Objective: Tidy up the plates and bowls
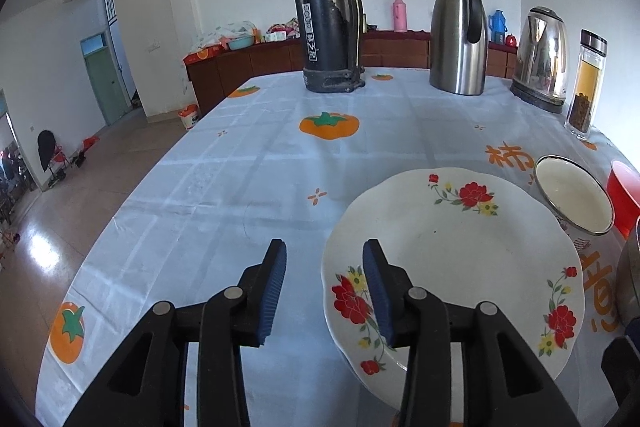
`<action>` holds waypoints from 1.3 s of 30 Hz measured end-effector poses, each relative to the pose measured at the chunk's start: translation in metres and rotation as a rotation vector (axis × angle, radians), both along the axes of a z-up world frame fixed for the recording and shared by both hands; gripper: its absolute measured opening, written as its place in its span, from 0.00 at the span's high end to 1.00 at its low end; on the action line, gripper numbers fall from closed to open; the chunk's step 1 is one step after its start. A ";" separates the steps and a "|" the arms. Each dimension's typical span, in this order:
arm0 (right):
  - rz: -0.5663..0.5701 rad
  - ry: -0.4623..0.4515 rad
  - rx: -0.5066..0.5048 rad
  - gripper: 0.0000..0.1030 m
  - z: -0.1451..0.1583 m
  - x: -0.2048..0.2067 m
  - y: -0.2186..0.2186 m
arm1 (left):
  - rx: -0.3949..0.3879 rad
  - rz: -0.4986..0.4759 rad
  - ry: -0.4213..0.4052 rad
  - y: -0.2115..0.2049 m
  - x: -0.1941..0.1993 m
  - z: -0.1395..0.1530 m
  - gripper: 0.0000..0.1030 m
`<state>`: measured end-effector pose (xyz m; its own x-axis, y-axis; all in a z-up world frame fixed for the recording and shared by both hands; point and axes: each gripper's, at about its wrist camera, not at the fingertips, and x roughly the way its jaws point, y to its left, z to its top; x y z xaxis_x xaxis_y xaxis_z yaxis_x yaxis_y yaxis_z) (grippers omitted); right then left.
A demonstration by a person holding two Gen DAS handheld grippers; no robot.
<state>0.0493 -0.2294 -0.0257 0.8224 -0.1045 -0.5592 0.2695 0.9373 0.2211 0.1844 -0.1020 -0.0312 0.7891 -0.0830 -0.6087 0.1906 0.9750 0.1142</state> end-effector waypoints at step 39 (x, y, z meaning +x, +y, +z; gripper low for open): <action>-0.047 -0.030 0.079 0.62 -0.007 -0.122 -0.055 | -0.060 -0.128 0.026 -0.040 -0.146 -0.001 0.26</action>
<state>-0.0722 -0.2841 -0.0326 0.8343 -0.1000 -0.5421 0.3049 0.9030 0.3028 0.0382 -0.1420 -0.0323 0.7534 -0.2187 -0.6201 0.3161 0.9474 0.0499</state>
